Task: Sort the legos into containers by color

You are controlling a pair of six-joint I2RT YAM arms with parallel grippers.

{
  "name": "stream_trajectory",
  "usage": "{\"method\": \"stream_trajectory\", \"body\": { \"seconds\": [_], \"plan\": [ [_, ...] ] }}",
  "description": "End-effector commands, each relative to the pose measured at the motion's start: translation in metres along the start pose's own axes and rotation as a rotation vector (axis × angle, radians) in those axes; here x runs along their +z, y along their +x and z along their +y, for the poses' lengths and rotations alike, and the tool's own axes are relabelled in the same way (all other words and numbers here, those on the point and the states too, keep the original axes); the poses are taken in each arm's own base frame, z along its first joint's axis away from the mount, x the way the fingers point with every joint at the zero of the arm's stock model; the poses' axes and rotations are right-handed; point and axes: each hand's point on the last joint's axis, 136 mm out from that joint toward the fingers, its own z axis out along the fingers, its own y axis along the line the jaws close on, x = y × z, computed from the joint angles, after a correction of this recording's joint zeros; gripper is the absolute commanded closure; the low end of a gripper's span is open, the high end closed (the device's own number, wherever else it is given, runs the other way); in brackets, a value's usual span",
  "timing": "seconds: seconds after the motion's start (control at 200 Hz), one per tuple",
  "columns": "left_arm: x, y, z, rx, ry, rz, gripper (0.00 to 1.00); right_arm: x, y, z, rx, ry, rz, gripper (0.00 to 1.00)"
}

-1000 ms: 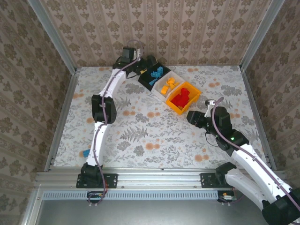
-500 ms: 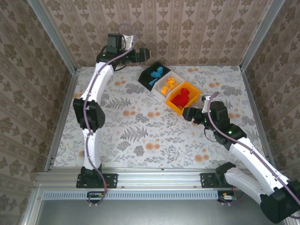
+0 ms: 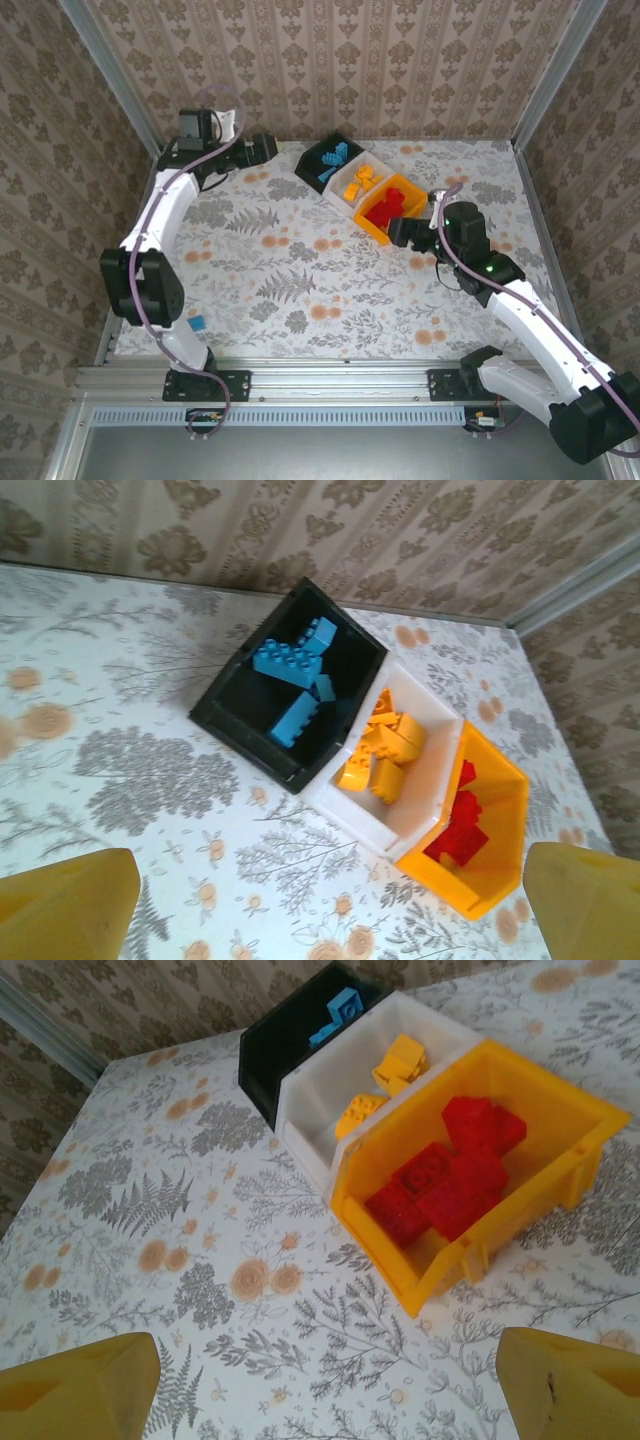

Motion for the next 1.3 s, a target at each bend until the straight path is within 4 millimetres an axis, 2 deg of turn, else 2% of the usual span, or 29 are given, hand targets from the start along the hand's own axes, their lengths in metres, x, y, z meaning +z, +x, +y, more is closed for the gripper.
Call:
{"method": "stream_trajectory", "body": {
  "seconds": [0.0,0.08,0.245,0.36,0.43,0.52,0.62,0.725,0.86,0.95,1.005,1.135,1.295],
  "plan": [
    [-0.043,-0.013,0.001,0.071,-0.166,-0.091,0.0,-0.001,-0.02,-0.007,-0.043,0.043,-0.038,0.12],
    [-0.06,-0.004,0.013,0.074,-0.26,-0.12,0.0,0.001,-0.031,-0.017,-0.046,0.081,-0.048,0.13],
    [-0.096,0.028,0.044,0.133,-0.454,-0.204,0.0,0.005,-0.054,-0.044,-0.037,0.169,-0.051,0.14],
    [-0.125,0.05,0.062,0.197,-0.562,-0.304,0.0,0.0,-0.065,-0.087,0.003,0.325,-0.035,0.14],
    [-0.141,0.063,0.078,0.174,-0.643,-0.375,0.0,-0.002,-0.068,-0.117,0.031,0.415,-0.028,0.15],
    [-0.159,0.08,0.095,0.137,-0.716,-0.429,0.0,-0.001,-0.067,-0.145,0.032,0.482,-0.039,0.14],
    [-0.162,0.1,0.112,0.134,-0.761,-0.366,0.0,0.008,-0.056,-0.167,0.0,0.525,-0.029,0.14],
    [-0.164,0.118,0.132,0.09,-0.815,-0.295,0.0,0.026,-0.041,-0.181,-0.049,0.518,-0.017,0.13],
    [-0.165,0.139,0.155,0.038,-0.865,-0.252,0.0,0.05,-0.02,-0.192,-0.038,0.471,-0.014,0.13],
    [-0.167,0.15,0.166,0.007,-0.888,-0.26,0.0,0.065,-0.01,-0.192,-0.03,0.424,0.0,0.13],
    [-0.168,0.151,0.171,0.007,-0.901,-0.278,0.0,0.076,0.0,-0.194,-0.026,0.399,0.017,0.13],
    [-0.17,0.147,0.182,-0.009,-0.924,-0.346,0.0,0.087,0.005,-0.198,-0.036,0.386,-0.016,0.13],
    [-0.156,0.143,0.197,0.005,-0.928,-0.353,0.0,0.096,0.006,-0.201,-0.073,0.373,-0.041,0.13]
  ]
}}
